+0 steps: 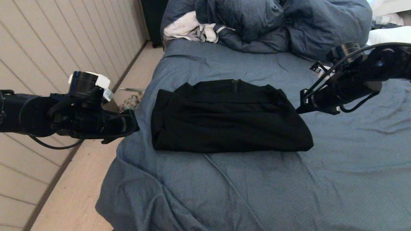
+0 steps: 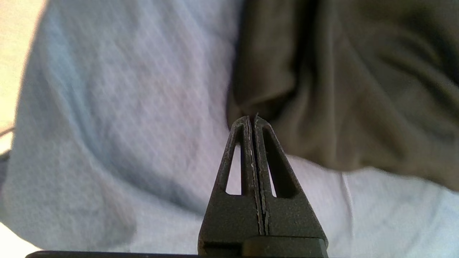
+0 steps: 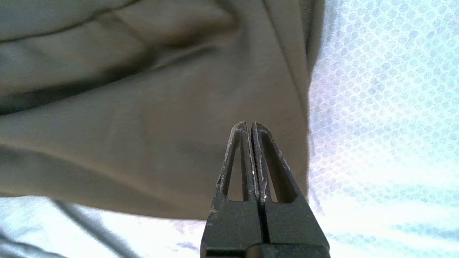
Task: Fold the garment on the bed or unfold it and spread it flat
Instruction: Fold the black sweatshirt
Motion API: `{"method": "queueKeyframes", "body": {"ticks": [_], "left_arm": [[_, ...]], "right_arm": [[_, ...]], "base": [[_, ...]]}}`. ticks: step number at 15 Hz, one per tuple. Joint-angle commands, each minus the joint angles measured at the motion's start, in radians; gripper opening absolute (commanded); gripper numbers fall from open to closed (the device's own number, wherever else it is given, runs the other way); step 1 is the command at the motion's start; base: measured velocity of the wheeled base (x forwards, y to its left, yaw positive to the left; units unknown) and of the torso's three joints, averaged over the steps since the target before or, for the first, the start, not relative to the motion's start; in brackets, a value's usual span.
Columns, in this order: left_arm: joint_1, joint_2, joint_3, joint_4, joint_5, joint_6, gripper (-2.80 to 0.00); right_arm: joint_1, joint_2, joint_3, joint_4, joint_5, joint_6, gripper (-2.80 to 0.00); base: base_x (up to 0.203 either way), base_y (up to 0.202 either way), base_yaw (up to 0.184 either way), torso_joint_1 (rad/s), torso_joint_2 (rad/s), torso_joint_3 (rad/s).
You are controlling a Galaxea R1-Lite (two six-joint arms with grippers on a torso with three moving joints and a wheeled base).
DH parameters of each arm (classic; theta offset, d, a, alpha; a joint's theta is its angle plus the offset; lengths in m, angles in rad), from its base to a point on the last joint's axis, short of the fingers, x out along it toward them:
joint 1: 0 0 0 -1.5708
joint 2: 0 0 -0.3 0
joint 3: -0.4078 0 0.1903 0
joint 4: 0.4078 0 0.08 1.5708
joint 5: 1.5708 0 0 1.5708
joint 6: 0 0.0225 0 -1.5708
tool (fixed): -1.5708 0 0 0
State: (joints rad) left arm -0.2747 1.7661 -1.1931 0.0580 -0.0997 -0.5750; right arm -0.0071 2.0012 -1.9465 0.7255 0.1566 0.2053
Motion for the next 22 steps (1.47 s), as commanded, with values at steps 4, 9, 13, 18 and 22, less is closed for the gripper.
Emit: {"method": "queueKeyframes", "body": {"ticks": [4,9,13,18,22], "left_arm": [[0.005,0.012,0.041,-0.066,-0.012,0.000,-2.80],[0.003,0.033,0.044,-0.066,-0.015,0.000,-2.80],[0.002,0.059,0.044,-0.066,-0.017,0.000,-2.80],[0.000,0.064,0.047,-0.066,-0.018,0.000,-2.80],[-0.001,0.073,0.047,-0.066,-0.017,0.000,-2.80]], "right_arm": [[-0.019,0.025,-0.003,0.006,0.001,-0.016,0.00],[-0.063,0.058,0.011,0.015,0.023,-0.124,0.00],[-0.052,0.145,0.003,0.005,0.050,-0.116,0.00],[-0.030,0.184,0.012,-0.093,0.099,-0.023,0.00],[-0.010,0.196,0.028,-0.143,0.100,0.034,0.00]], "base": [[0.000,0.000,0.000,0.000,0.00,0.000],[0.000,0.000,0.000,0.000,0.00,0.000],[0.000,0.000,0.000,0.000,0.00,0.000],[0.000,0.000,0.000,0.000,0.00,0.000],[0.000,0.000,0.000,0.000,0.00,0.000]]}}
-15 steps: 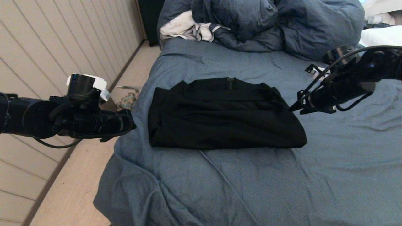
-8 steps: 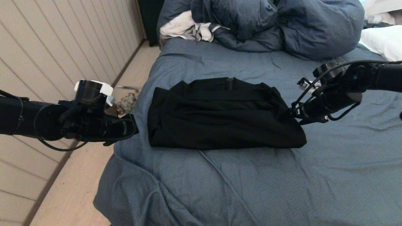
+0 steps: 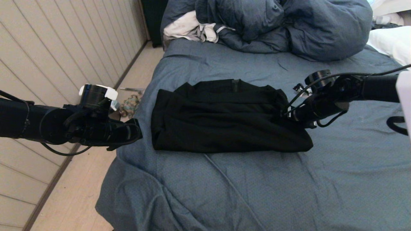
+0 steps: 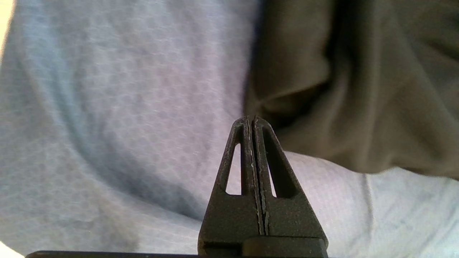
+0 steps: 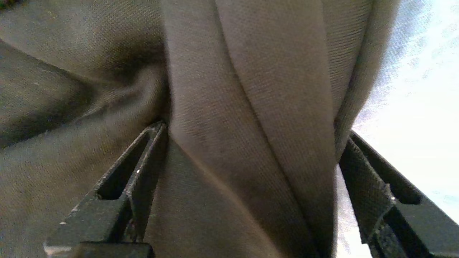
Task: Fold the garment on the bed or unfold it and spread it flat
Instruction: Fold the black sweatshirt
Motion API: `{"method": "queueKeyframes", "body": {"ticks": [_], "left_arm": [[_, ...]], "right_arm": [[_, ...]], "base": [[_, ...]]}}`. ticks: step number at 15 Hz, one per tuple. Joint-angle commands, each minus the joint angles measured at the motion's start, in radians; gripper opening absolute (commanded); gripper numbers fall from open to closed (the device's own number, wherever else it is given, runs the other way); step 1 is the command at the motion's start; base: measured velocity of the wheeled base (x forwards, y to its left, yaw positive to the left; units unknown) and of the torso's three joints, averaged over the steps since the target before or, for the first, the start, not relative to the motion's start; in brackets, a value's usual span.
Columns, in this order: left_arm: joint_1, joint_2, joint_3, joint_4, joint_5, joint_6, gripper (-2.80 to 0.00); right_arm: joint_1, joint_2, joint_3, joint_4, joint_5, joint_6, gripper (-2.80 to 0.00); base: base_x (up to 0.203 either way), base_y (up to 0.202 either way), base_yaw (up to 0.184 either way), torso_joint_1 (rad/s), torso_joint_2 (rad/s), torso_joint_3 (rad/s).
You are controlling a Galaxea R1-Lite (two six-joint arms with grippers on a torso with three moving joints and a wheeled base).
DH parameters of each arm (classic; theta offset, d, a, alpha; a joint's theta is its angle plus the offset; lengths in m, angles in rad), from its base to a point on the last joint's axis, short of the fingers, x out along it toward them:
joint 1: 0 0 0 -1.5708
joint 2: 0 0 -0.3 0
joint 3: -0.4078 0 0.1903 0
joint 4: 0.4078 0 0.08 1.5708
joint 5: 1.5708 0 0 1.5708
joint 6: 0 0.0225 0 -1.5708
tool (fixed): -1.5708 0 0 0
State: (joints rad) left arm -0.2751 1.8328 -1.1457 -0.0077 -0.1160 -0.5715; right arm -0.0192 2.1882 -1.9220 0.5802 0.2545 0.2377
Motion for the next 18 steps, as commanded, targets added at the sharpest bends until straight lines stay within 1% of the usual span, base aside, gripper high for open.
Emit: {"method": "queueKeyframes", "body": {"ticks": [1,3,4,6,8,11,13,15,18], "left_arm": [[-0.001,0.008,0.000,0.000,-0.001,-0.004,-2.80],[-0.001,0.008,0.000,0.000,-0.001,-0.004,-2.80],[-0.001,0.008,0.000,0.000,-0.001,-0.004,-2.80],[-0.001,0.008,0.000,0.000,-0.001,-0.004,-2.80],[-0.005,0.009,0.001,0.000,-0.001,-0.004,-2.80],[-0.017,0.005,0.016,-0.011,0.011,-0.001,-2.80],[-0.025,0.008,0.039,-0.071,0.030,0.000,-2.80],[-0.026,0.009,0.065,-0.134,0.032,0.005,-2.80],[-0.026,0.008,0.066,-0.138,0.032,0.005,-2.80]], "right_arm": [[0.005,0.011,0.003,0.003,0.003,0.007,0.00],[0.016,0.025,0.002,0.003,0.002,0.011,0.00],[0.019,0.027,0.005,-0.005,0.000,0.023,-2.80],[0.025,0.024,0.028,-0.062,-0.003,0.054,-2.80],[0.028,0.023,0.052,-0.107,-0.003,0.053,-2.80],[0.031,0.030,0.057,-0.108,-0.003,0.049,-2.80],[0.030,0.004,0.058,-0.107,-0.003,0.053,-2.80],[0.030,-0.042,0.064,-0.101,-0.001,0.059,-2.80],[0.007,-0.115,0.129,-0.101,0.001,0.064,-2.80]], "base": [[0.000,0.000,0.000,0.000,0.00,0.000],[0.000,0.000,0.000,0.000,0.00,0.000],[0.000,0.000,0.000,0.000,0.00,0.000],[0.000,0.000,0.000,0.000,0.00,0.000],[0.000,0.000,0.000,0.000,0.00,0.000],[0.000,0.000,0.000,0.000,0.00,0.000],[0.000,0.000,0.000,0.000,0.00,0.000],[0.000,0.000,0.000,0.000,0.00,0.000],[0.000,0.000,0.000,0.000,0.00,0.000]]}}
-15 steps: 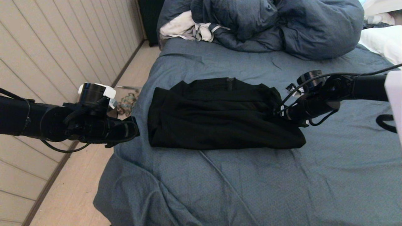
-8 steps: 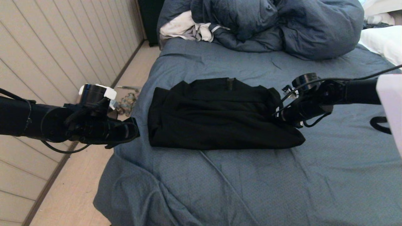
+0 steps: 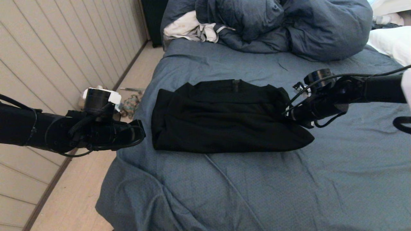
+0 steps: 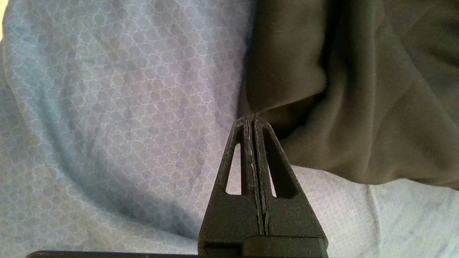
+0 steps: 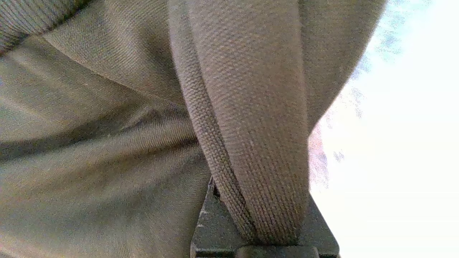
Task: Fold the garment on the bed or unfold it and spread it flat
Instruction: Fold the black sweatshirt
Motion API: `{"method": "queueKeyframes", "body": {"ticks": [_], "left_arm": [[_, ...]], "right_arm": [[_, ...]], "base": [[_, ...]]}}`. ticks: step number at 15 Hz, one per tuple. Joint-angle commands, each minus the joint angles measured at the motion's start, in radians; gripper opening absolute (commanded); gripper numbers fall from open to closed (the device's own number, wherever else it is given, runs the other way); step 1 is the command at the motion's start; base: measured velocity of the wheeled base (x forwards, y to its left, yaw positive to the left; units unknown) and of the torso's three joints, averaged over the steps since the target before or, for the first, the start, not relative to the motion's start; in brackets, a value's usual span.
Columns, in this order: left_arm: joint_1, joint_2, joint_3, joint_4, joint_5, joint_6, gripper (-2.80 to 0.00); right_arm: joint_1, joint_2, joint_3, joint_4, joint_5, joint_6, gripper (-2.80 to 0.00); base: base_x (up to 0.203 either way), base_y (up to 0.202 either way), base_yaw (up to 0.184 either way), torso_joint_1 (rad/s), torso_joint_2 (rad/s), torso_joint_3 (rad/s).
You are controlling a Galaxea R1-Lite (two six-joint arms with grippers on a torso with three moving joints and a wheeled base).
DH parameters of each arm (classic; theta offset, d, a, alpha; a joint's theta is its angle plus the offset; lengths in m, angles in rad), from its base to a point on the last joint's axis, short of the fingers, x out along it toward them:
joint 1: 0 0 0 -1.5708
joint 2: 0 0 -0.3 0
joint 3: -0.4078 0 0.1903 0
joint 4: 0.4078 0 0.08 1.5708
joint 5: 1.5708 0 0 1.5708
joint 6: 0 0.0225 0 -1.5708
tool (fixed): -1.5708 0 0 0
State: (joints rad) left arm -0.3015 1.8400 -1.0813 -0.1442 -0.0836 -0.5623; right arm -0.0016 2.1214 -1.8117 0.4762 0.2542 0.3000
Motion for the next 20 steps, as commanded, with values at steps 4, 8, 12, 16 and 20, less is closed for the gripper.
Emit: {"method": "queueKeyframes", "body": {"ticks": [4,8,12,16,20], "left_arm": [[0.001,-0.001,0.001,0.002,-0.001,-0.002,-2.80],[0.001,0.001,0.001,0.005,-0.002,-0.002,-2.80],[0.001,-0.007,0.002,0.006,-0.004,-0.004,-2.80],[-0.013,-0.033,0.023,0.006,-0.002,-0.004,-2.80],[-0.036,-0.062,0.052,0.001,-0.004,-0.004,-2.80]], "right_arm": [[-0.144,-0.119,0.038,0.026,0.045,-0.012,-2.80],[-0.251,-0.180,0.055,0.082,0.057,-0.061,-2.80],[-0.381,-0.276,0.129,0.104,0.081,-0.151,-2.80],[-0.438,-0.347,0.101,0.176,0.087,-0.251,-2.80],[-0.185,-0.359,0.006,0.233,0.062,-0.232,-2.80]], "base": [[0.000,0.000,0.000,0.000,0.00,0.000],[0.000,0.000,0.000,0.000,0.00,0.000],[0.000,0.000,0.000,0.000,0.00,0.000],[0.000,0.000,0.000,0.000,0.00,0.000],[0.000,0.000,0.000,0.000,0.00,0.000]]}}
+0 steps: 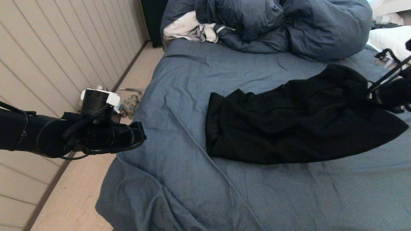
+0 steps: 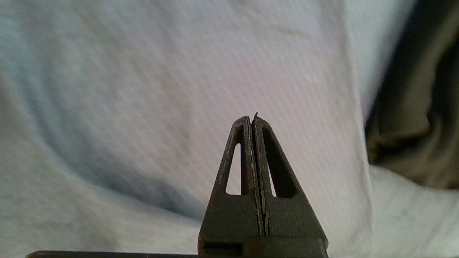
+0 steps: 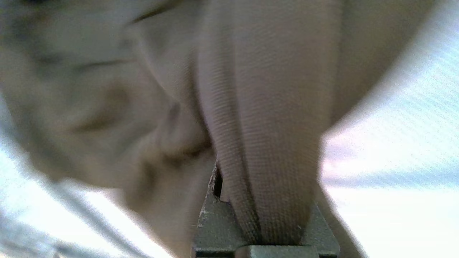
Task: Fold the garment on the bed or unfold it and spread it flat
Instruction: Fold the black sweatshirt
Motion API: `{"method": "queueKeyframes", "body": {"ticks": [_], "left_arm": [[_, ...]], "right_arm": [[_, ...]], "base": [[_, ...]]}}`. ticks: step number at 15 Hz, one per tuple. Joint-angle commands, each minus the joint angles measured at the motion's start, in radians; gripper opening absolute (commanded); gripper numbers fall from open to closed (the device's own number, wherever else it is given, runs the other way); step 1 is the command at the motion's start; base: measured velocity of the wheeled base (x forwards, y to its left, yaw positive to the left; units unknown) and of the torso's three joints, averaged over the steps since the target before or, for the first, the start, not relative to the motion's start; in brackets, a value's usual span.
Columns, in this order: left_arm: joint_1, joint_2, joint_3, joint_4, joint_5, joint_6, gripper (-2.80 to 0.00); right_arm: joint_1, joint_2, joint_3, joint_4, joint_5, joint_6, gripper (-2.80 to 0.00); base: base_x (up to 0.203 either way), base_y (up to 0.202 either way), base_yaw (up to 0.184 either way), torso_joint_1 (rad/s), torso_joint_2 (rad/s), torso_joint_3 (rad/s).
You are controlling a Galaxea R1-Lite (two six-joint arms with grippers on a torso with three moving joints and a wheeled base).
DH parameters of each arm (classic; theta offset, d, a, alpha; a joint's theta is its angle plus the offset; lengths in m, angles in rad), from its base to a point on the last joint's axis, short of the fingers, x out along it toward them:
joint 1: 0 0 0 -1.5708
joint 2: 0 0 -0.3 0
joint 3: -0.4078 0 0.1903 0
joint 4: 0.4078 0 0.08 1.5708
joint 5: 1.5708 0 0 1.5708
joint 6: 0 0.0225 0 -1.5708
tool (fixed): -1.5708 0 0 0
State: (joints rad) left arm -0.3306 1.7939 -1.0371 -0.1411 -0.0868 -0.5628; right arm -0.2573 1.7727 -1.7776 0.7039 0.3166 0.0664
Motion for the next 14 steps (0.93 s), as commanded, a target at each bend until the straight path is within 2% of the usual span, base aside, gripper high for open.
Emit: {"method": "queueKeyframes", "body": {"ticks": [1,5,8,10,14], "left_arm": [[-0.010,-0.022,0.012,-0.003,-0.001,-0.003,-2.80],[-0.011,-0.029,0.014,-0.005,-0.001,-0.002,-2.80],[-0.011,-0.028,0.017,-0.005,-0.004,0.000,-2.80],[-0.011,-0.028,0.017,-0.005,-0.005,0.000,-2.80],[-0.011,-0.019,0.020,-0.006,-0.008,0.000,-2.80]], "right_arm": [[0.162,0.000,-0.065,0.017,-0.032,0.005,-2.80],[0.522,0.124,-0.168,-0.024,-0.238,0.009,-2.80],[0.708,0.244,-0.183,-0.122,-0.332,0.010,-2.80],[0.765,0.308,-0.186,-0.172,-0.347,0.010,-2.80],[0.787,0.389,-0.186,-0.234,-0.370,0.012,-2.80]], "base": [[0.000,0.000,0.000,0.000,0.00,0.000],[0.000,0.000,0.000,0.000,0.00,0.000],[0.000,0.000,0.000,0.000,0.00,0.000],[0.000,0.000,0.000,0.000,0.00,0.000],[0.000,0.000,0.000,0.000,0.00,0.000]]}}
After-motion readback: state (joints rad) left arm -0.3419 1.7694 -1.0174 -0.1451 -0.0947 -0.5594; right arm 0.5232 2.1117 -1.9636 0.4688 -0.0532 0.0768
